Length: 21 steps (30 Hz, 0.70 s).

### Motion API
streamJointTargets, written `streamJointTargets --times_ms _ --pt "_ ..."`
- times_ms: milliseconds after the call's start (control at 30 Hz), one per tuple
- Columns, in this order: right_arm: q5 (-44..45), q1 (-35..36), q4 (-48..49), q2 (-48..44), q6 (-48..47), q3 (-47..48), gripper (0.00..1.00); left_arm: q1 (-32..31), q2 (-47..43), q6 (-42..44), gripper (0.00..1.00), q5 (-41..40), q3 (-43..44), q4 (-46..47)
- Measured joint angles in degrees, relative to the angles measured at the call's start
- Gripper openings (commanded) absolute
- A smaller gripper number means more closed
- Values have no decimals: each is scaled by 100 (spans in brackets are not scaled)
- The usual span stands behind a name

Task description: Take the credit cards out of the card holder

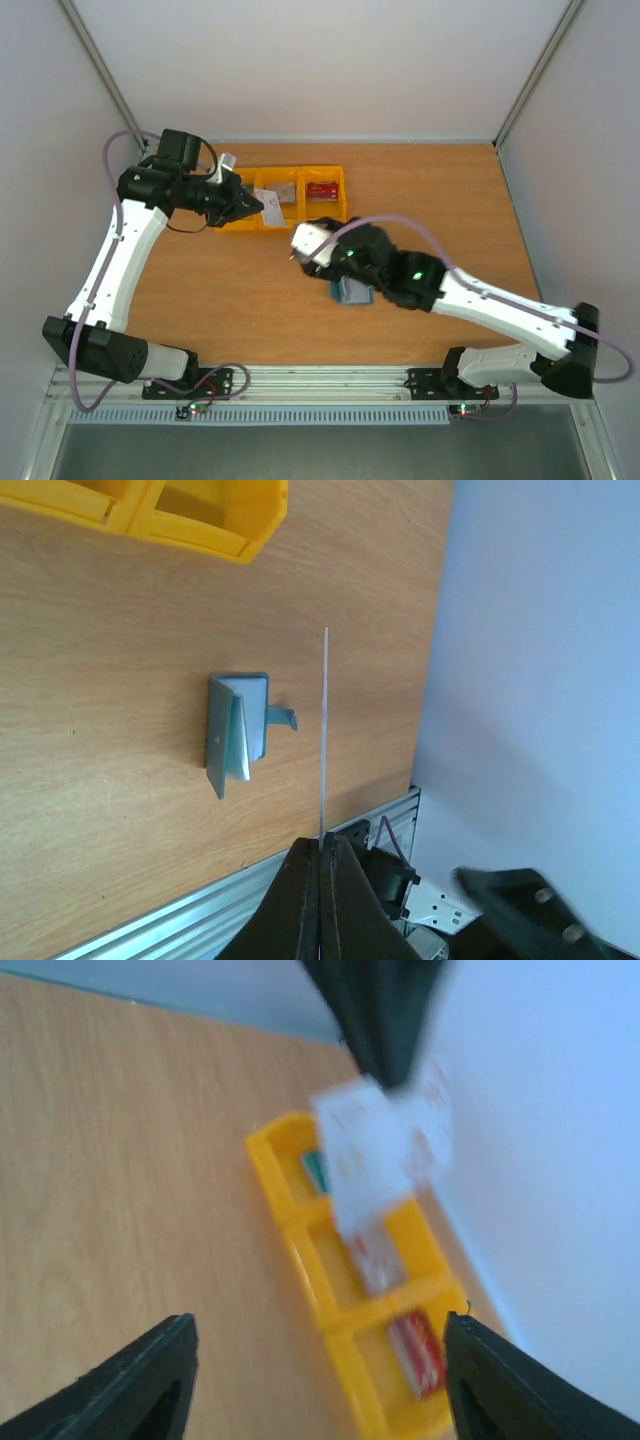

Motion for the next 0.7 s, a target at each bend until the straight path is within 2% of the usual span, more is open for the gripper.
streamJointTargets --times_ms 100,200,300,400,467,700 --pt "426 496 1574 439 -1198 -592 81 -4 -66 -48 0 15 -61 -4" --pt "612 691 2859 920 -2214 -1025 86 -9 -94 -83 0 52 -72 -2" --pt "920 688 4138 1519 -3147 -1104 86 -11 -94 -96 0 81 -72 0" --pt "1261 671 5390 2063 -3943 -1097 79 -11 -94 -109 0 92 -72 0" --pt "1436 658 5880 2291 -4291 -1095 70 -2 -94 -114 0 74 -74 50" --pt "1650 603 6529 2391 -4721 -1095 48 11 -94 -155 0 79 -98 138"
